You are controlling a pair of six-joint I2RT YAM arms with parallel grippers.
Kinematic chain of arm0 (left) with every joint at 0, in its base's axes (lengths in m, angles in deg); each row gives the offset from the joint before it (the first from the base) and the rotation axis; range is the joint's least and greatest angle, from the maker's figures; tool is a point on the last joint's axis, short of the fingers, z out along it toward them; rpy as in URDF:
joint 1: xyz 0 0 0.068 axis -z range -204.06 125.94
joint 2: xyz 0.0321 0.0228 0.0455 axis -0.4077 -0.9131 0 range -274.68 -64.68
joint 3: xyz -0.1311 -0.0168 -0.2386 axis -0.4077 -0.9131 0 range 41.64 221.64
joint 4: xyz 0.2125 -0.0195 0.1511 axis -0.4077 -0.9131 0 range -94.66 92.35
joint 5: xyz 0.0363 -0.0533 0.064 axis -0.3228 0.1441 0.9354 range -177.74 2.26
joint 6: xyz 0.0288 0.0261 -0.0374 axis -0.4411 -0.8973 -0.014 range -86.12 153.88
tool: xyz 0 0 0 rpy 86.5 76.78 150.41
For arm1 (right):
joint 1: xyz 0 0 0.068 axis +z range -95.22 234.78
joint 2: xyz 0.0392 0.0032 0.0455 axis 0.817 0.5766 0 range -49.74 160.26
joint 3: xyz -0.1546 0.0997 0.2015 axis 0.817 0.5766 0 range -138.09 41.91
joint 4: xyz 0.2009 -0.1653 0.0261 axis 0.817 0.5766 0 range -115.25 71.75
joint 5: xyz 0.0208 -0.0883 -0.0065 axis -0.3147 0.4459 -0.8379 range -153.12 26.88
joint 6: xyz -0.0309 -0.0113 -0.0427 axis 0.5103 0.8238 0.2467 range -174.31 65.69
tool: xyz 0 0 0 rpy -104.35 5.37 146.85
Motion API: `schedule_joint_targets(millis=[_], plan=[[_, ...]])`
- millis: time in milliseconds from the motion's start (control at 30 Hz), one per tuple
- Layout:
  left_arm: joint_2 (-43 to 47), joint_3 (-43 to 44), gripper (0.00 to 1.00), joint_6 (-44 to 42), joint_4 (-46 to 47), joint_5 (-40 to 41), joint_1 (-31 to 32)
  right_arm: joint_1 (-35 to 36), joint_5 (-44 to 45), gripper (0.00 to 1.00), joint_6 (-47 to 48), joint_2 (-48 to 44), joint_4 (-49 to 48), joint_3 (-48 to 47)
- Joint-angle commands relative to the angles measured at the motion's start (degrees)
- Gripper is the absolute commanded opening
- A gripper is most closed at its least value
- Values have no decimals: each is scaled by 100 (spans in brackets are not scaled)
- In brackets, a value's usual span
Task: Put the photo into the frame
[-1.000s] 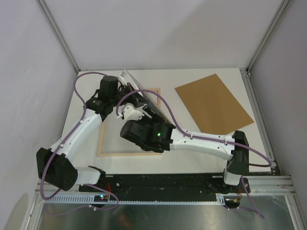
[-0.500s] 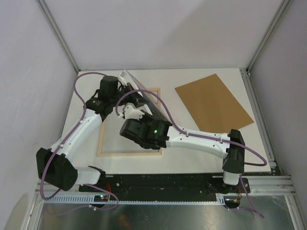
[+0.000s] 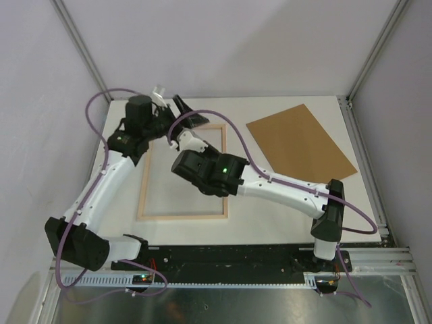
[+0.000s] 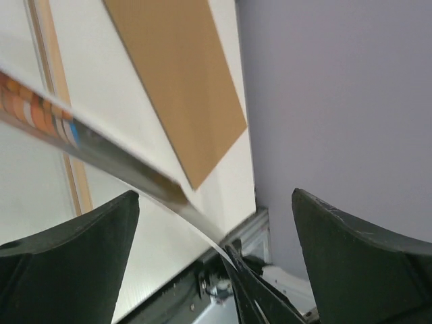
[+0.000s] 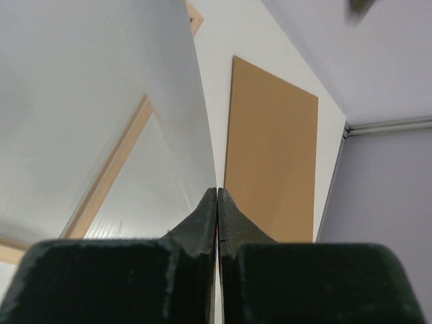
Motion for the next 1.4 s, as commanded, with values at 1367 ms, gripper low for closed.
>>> schedule_joint_targets(millis=[1367], plan=[[-1921,-518,75,-1019,-100,2646,-3366,-5054,-8007,0,-5434,-2643,-6042,6175]])
